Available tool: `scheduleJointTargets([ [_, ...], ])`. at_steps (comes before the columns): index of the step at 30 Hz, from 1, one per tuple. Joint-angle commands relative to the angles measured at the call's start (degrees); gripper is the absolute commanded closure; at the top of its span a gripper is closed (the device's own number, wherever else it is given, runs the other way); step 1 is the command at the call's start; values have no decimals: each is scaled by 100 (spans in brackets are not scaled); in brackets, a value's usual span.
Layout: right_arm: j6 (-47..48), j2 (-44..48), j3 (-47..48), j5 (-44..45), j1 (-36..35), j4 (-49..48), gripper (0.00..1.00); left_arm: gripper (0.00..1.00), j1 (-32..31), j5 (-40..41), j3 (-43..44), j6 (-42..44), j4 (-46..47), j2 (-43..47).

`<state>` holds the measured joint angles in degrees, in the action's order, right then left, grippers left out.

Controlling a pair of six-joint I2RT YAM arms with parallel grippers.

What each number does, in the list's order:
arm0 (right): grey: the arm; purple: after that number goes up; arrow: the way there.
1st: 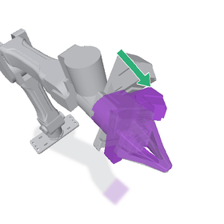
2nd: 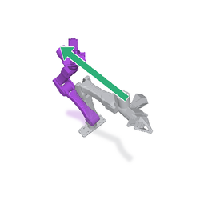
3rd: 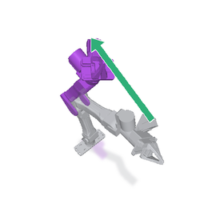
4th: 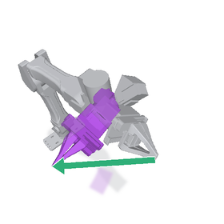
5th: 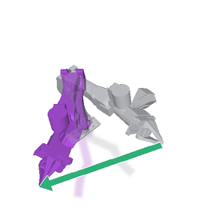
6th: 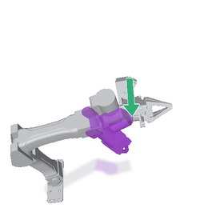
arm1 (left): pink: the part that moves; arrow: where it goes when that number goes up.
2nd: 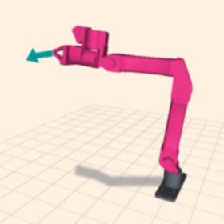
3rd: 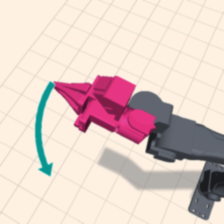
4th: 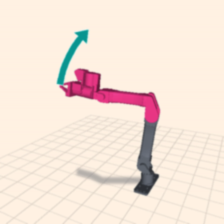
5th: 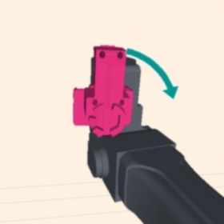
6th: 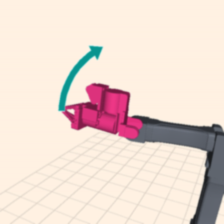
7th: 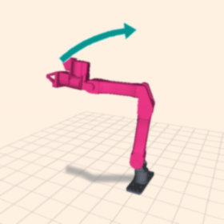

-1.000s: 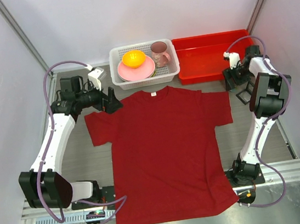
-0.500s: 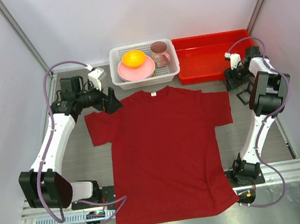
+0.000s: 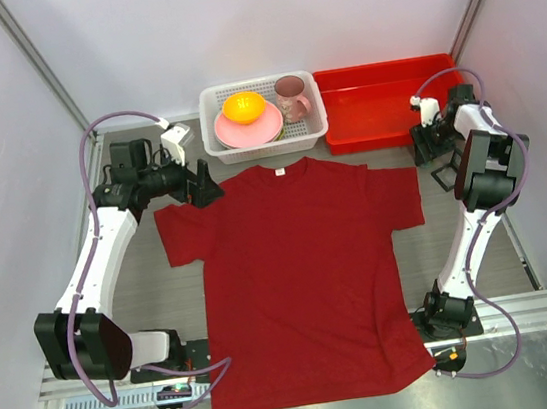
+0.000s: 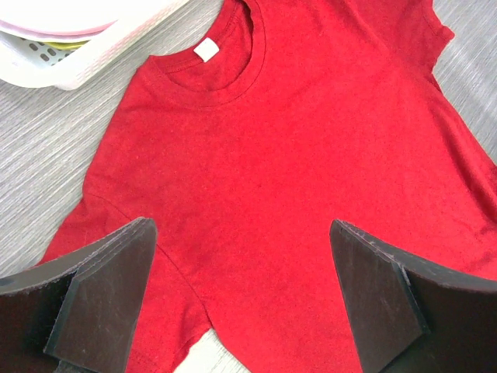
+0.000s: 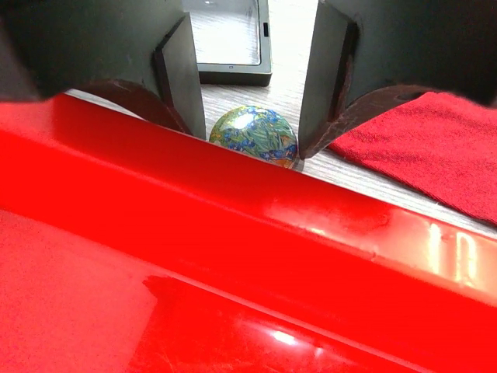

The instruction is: Pin the brooch onto the clothing

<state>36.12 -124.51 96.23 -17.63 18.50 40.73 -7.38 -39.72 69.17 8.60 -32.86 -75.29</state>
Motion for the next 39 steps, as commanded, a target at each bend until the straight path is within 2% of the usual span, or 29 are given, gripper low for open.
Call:
scheduleJointTargets([
  [1, 36, 111, -60, 128, 31, 225, 43, 2, -1, -88, 79, 89, 184, -39],
  [4, 53, 181, -148, 111, 4, 251, 42, 2, -9, -97, 97, 72, 192, -56],
  [10, 27, 304, -201, 110, 4, 225, 61, 1, -1, -88, 106, 37, 201, -100],
  [18, -87, 813, -52, -197, 4, 444, 65, 0, 78, -158, 115, -148, 263, -48],
  [23, -87, 1217, 168, -688, -22, 1006, 66, 0, 166, -395, 36, -52, 412, 224],
  [27, 71, 1727, 73, -1119, -224, 1472, 66, 0, 175, -448, -43, 475, 360, 532],
  [32, 150, 2316, 28, -1813, -821, 2140, 66, 0, 175, -1132, -254, 1976, -36, 1075],
  [37, -8, 2861, -156, -2762, -2190, 2633, 66, 0, -78, -1828, -957, 3890, -124, 1920],
  [39, -218, 3071, -349, -3130, -2595, 2563, 66, 0, -316, -1855, -1106, 4218, -124, 2183],
])
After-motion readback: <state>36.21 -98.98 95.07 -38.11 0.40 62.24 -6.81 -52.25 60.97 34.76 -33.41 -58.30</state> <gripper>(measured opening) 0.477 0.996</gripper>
